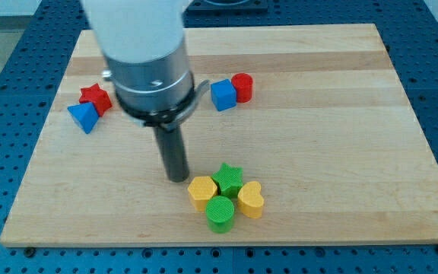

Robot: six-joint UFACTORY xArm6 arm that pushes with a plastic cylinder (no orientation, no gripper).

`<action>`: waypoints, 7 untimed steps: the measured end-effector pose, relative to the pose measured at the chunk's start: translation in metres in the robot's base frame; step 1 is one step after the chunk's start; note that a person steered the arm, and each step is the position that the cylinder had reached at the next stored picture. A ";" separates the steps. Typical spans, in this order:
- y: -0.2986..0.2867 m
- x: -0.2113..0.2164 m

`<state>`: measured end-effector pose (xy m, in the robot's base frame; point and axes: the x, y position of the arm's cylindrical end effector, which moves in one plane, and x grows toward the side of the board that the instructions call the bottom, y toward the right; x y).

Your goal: Adjust the green star yellow heart at the bottom center

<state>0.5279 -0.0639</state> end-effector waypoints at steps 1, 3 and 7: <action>0.057 0.003; 0.103 0.005; 0.191 0.073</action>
<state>0.6009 0.1270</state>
